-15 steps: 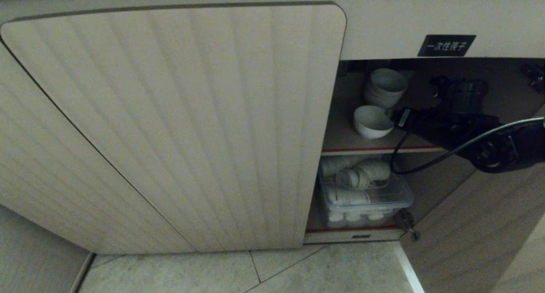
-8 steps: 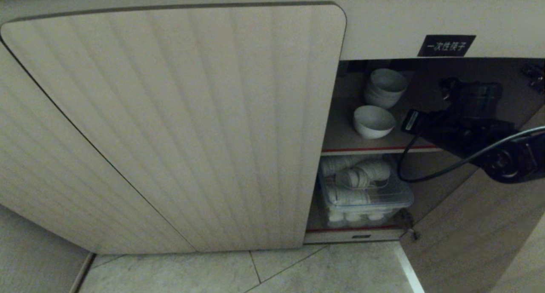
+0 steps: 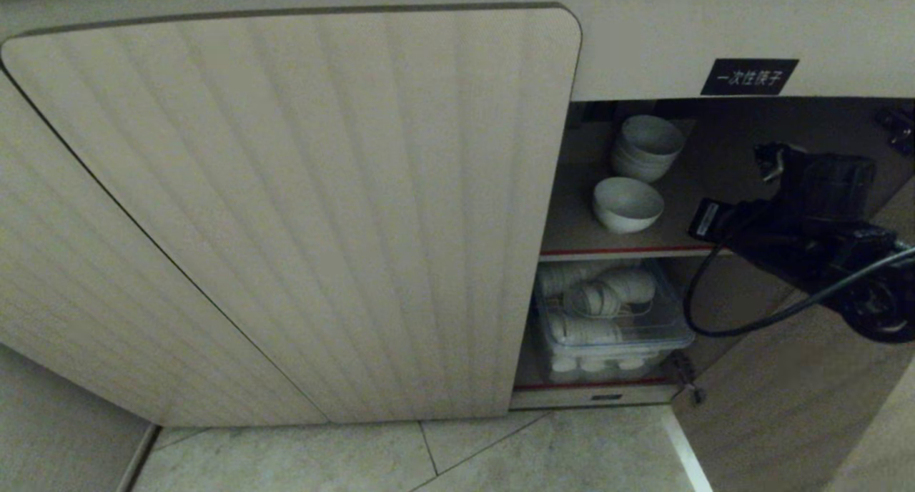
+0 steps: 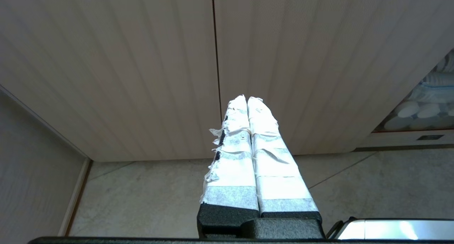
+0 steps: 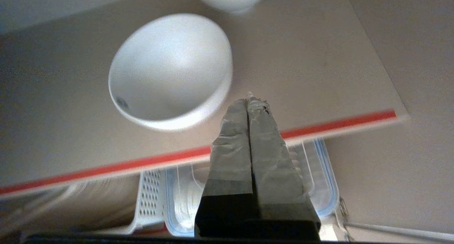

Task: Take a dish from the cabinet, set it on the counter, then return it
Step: Close the cabinet door

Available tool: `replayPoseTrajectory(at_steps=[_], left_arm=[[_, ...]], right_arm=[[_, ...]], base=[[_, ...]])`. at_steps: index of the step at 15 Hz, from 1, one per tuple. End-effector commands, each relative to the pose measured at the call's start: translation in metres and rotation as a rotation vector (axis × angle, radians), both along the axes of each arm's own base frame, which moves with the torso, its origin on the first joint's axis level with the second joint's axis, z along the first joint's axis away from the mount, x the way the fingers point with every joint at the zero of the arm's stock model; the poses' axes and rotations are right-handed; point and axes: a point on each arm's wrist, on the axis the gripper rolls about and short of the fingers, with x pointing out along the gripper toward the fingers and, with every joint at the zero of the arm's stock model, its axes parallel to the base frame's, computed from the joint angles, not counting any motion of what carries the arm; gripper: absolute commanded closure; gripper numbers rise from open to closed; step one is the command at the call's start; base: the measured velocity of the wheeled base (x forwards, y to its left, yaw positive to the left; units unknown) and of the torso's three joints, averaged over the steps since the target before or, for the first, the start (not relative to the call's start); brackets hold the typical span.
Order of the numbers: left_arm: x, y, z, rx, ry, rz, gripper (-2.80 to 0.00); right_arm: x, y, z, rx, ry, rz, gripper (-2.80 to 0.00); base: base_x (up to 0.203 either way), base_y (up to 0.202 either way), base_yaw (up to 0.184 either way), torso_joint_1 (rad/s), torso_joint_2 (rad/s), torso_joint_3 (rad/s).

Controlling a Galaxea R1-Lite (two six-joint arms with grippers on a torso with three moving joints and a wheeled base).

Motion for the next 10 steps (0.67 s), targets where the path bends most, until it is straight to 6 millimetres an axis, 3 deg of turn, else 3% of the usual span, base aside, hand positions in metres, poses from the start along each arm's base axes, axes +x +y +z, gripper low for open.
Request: replayPoseTrajectory(at_steps=[1,10], left_arm=[[0.0,0.0,0.0,0.0,-0.001,0.0,0.0],[0.0,0.0,0.0,0.0,-0.001,0.0,0.0]], right_arm=[[-0.01,-0.002,0.003,0.005,-0.014,-0.002,0.0],[-0.047,-0.01,0.006,0.009,-0.014,-0.003,0.0]], base=[[0.0,0.0,0.0,0.0,0.0,0.0],[0.0,0.0,0.0,0.0,0.0,0.0]])
